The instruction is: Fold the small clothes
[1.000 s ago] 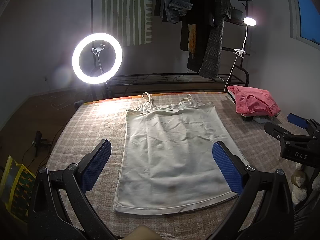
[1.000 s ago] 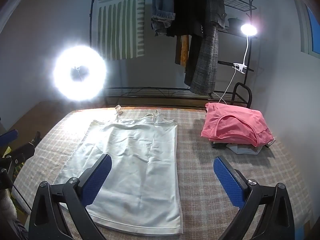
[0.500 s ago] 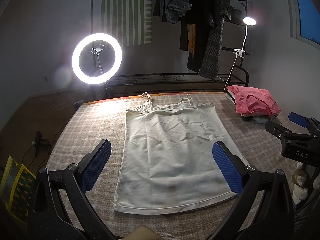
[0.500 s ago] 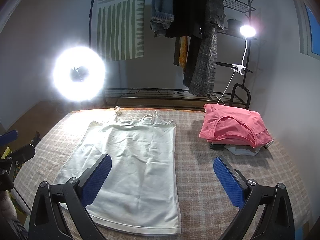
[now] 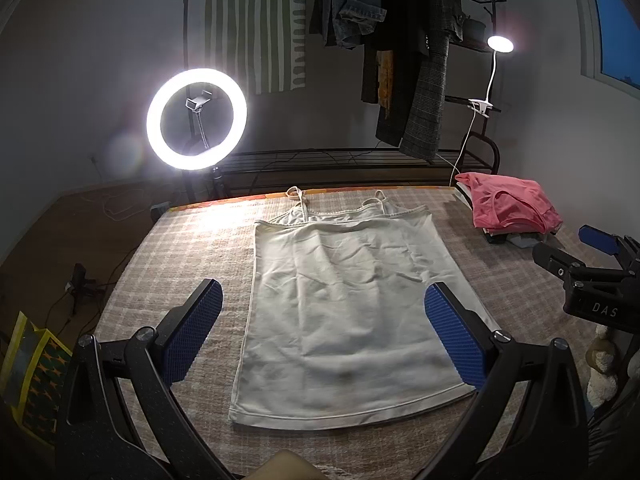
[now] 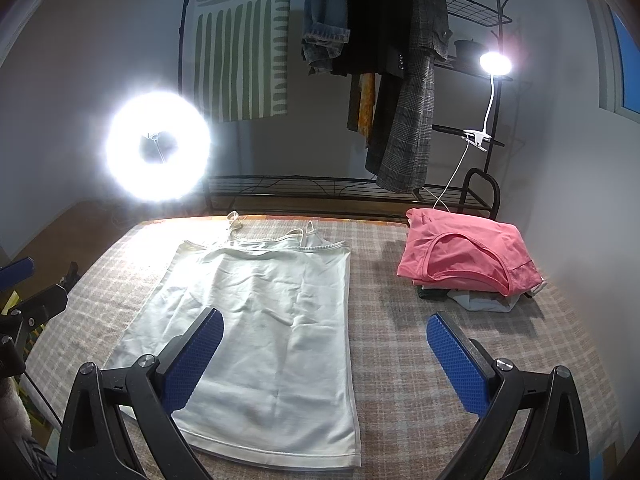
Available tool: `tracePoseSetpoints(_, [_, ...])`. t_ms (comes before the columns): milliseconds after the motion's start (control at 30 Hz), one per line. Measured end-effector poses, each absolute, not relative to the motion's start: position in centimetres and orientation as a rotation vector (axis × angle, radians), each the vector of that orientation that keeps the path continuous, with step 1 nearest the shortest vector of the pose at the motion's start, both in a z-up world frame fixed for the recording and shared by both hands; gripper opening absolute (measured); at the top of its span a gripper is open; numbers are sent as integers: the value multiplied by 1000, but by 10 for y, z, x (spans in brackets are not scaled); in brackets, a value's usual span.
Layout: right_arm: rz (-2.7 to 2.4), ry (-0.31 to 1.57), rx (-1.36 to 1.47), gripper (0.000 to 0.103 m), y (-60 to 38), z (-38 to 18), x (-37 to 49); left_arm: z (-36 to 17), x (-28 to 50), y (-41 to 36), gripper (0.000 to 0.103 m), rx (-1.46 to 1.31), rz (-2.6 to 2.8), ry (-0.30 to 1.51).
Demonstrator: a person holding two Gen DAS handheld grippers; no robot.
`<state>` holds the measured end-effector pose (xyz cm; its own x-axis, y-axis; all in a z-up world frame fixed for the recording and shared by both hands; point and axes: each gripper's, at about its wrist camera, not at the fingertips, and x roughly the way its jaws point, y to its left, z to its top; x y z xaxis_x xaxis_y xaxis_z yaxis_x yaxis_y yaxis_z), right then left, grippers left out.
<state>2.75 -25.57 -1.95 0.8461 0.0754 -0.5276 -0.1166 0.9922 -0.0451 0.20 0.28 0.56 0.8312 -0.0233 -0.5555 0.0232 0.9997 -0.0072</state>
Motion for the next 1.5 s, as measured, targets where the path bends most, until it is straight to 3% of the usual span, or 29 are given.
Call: tracePoseSetpoints(1500, [141,576,-102,103,-231,-22,39,-18,9,33,103,-5,22,639])
